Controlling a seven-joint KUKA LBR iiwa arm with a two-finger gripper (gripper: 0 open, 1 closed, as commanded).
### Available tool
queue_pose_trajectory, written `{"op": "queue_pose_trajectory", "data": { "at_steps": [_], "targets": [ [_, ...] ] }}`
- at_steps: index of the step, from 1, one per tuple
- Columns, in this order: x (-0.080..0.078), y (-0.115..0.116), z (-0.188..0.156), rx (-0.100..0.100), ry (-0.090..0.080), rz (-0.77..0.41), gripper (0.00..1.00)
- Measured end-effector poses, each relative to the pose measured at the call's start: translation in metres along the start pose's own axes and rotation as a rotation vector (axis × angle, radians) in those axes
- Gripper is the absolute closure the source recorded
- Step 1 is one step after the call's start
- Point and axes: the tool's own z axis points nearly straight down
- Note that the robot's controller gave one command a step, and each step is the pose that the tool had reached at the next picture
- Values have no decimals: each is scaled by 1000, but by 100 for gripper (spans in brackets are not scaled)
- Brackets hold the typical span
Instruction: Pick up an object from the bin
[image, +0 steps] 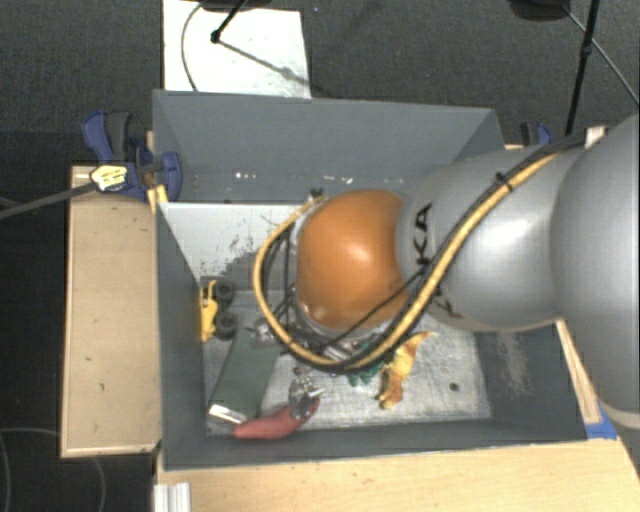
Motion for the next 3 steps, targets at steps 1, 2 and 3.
{"op": "queue_pose_trajectory", "data": {
  "at_steps": [1, 2, 3],
  "targets": [
    [7, -5, 63, 5, -3, -67, 100],
    [7, -5, 63, 5, -3, -65, 100],
    [2, -18, -90, -1, -3, -76, 100]
  ]
}}
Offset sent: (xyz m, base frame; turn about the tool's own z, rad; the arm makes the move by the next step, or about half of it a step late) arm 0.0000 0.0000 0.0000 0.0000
